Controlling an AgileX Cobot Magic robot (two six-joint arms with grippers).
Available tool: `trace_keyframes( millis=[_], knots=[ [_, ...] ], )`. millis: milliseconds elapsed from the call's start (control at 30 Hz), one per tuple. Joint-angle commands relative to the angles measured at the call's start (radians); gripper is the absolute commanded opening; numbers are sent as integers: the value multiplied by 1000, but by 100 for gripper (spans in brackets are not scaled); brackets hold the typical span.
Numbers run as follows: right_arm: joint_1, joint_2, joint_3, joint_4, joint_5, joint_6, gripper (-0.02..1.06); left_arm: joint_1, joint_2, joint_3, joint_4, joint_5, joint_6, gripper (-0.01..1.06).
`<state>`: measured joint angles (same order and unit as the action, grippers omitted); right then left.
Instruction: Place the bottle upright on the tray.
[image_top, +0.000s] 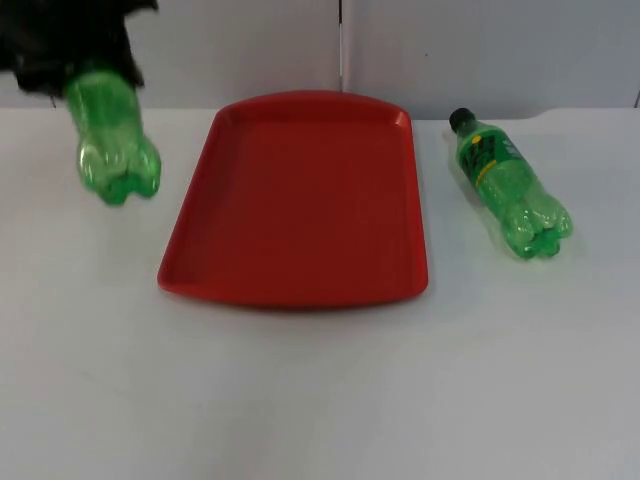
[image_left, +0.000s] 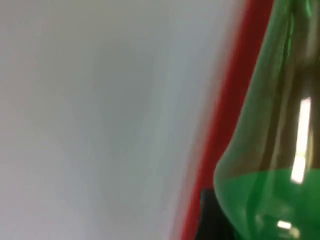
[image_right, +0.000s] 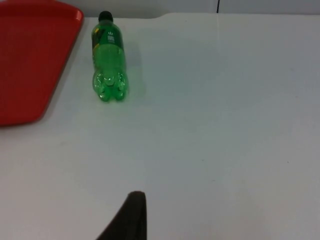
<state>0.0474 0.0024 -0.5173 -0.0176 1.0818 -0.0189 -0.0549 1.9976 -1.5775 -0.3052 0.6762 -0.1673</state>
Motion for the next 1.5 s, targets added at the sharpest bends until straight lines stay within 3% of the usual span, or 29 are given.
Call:
trace_keyframes(
  millis=[0,200,267,300,400,433,567,633,767,800,833,933,1000,1067,1100,1200,1233,1267,1300,1367,1400,1433,1467],
  knots=[
    [-6,-2,2,1,-5,3,105,-2,-57,-6,-77,-47,73,0],
    [-6,-2,2,1,-5,3,105,-5,-176,-6,-264,-187,296,0],
    [-6,-2,2,1,-5,3,105,-7,-217,-4,-394,-251,484,0],
    [-6,-2,2,1,-5,3,105,-7,-217,-4,-394,-251,484,0],
    [-6,-2,2,4,-5,3,105,-33,-238,-4,-524,-321,726,0],
    [-6,-2,2,4,-5,3,105,-33,-238,-4,-524,-321,726,0],
    [-6,-2,2,4,-5,3,105,-103,-237,-4,-646,-472,1034,0],
    [-6,-2,2,4,-5,3,105,-122,-233,-4,-673,-508,1059,0],
    [-6,-2,2,4,-5,3,105,-194,-215,-4,-705,-743,1081,0],
    [-6,-2,2,4,-5,3,105,-194,-215,-4,-705,-743,1081,0],
    [-6,-2,2,4,-5,3,105,-216,-210,-4,-703,-817,1070,0],
    [-6,-2,2,4,-5,3,105,-273,-189,-2,-694,-997,966,0],
    [-6,-2,2,4,-5,3,105,-289,-180,-2,-670,-1025,925,0],
    [-6,-2,2,1,-5,3,105,-310,-161,-2,-507,-1015,821,0],
    [-6,-2,2,1,-5,3,105,-310,-161,-2,-507,-1015,821,0],
    [-6,-2,2,1,-5,3,105,-334,-121,-2,38,-937,430,0],
    [-6,-2,2,1,-5,3,105,-335,-109,-2,240,-939,246,0],
    [-6,-2,2,1,-5,3,105,-335,-109,-2,240,-939,246,0],
    [-6,-2,2,1,-5,3,105,-335,-97,-2,422,-958,40,0],
    [-6,-2,2,1,-5,3,105,-320,-77,-2,863,-1054,-342,0],
    [-6,-2,2,1,-5,3,105,-297,-60,-2,1054,-1187,-589,0],
    [-6,-2,2,1,-5,3,105,-297,-60,-2,1054,-1187,-589,0],
    [-6,-2,2,1,-5,3,105,-278,-47,-2,1108,-1246,-654,0]
  ],
)
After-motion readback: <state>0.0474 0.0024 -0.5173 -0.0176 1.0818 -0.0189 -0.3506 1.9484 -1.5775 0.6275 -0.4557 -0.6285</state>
